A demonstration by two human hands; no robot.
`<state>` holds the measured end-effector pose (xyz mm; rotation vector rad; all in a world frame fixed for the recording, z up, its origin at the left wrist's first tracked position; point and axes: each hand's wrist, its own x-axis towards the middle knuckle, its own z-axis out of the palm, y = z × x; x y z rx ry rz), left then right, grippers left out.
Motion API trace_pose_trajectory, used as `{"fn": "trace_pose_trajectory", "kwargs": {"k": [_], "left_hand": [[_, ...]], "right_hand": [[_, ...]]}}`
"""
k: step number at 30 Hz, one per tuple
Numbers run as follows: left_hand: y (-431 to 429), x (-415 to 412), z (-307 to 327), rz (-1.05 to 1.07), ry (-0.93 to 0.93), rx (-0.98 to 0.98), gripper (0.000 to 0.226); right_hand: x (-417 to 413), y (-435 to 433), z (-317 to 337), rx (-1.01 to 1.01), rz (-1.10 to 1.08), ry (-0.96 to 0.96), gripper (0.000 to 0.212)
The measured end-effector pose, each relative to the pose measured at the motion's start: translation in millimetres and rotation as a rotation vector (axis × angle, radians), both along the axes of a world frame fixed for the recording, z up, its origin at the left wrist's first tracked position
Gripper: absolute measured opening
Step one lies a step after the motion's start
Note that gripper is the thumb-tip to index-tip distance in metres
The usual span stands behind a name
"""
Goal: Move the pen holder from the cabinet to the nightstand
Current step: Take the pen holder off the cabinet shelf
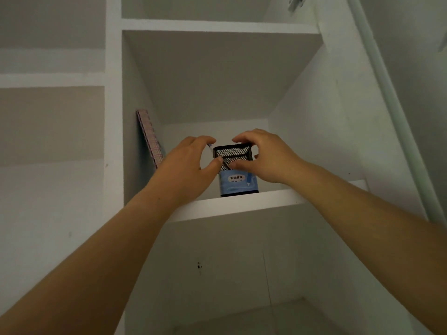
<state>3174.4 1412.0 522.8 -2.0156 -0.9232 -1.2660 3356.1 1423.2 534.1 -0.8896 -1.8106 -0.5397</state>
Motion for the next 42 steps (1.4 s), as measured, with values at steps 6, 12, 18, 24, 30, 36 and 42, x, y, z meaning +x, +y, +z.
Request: {"fn": "trace_pose_trajectory", "kwargs": {"k": [6, 12, 18, 24, 30, 36, 42], "left_hand": [[-1, -2, -1, -0.051, -0.042, 0.003, 0.046], [0, -3, 0, -0.089, -0.059, 0.010, 0.044], [-3, -4, -2, -0.151, -0.098, 0.003, 0.043], [-15, -8, -1, -0.281, -0.174, -0.006, 0.041], [-40, -14, -10, -0.411, -0.159, -0.046, 0.040], [-79, -27, -38, -0.508, -0.116, -0.054, 0.041], [-116, -48, -97, -0.561, -0.091, -0.089, 0.042]], "right_hand": [[-5, -4, 8, -0.040, -0.116, -0.129, 0.057], [-10, -9, 11, -0.009, -0.118, -0.132, 0.042], [-9, -28, 13, -0.034, -0.070, -0.094, 0.032], [-4, -69, 13, -0.059, -0.075, 0.013, 0.037], [-8, -122, 6, -0.033, -0.163, 0.048, 0.037], [-18, -174, -26, 0.005, -0.178, 0.103, 0.034], [-29, -223, -91, -0.076, -0.083, 0.170, 0.032]]}}
